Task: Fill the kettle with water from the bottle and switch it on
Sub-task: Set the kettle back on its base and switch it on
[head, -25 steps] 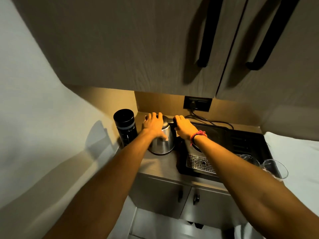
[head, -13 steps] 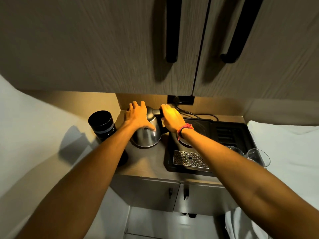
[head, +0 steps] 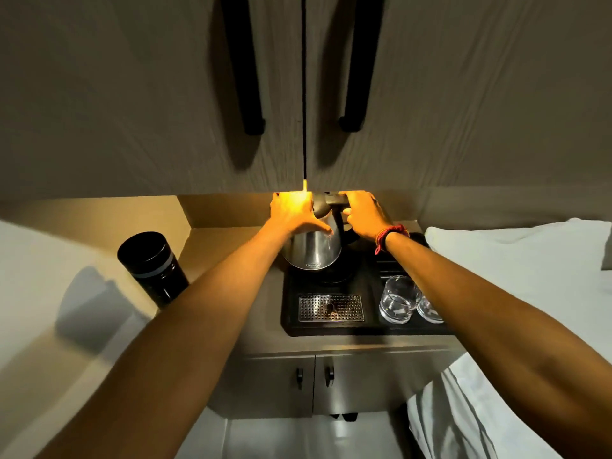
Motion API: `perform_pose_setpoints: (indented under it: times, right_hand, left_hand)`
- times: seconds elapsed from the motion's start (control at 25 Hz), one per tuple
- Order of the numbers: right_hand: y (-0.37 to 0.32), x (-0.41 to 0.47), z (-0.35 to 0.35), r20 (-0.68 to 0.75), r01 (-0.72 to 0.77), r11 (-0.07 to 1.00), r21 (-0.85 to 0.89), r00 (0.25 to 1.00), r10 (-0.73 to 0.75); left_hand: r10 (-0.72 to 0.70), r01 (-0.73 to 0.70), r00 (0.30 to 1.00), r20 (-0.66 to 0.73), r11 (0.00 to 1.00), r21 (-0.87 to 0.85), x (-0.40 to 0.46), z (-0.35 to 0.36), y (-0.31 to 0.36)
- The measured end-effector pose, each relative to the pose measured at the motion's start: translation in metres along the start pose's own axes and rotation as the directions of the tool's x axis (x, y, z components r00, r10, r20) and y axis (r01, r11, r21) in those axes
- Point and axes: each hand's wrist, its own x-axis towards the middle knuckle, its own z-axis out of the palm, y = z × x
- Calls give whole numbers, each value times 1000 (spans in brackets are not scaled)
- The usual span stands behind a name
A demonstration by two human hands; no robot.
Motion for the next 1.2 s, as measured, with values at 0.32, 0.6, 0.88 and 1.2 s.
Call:
perform_pose_setpoints:
  times: [0.32, 0.6, 0.88, 1.2]
  right_hand:
    - [20, -13, -4, -12, -28, 978, 205, 999, 31]
    - [26, -13, 5, 22, -101, 960, 262, 995, 98]
    - [24, -33, 24, -80, -105, 991, 87, 991, 112]
    - [20, -32, 18, -49, -46, 998, -53, 998, 44]
  left_hand:
    - [105, -104, 994, -29, 994, 32, 7, 37, 31]
    - [150, -145, 988, -45, 983, 111, 8, 48, 26]
    - [155, -143, 977, -144, 985, 93, -12, 74, 12]
    - [110, -95, 985, -130, 988, 118, -13, 70, 19]
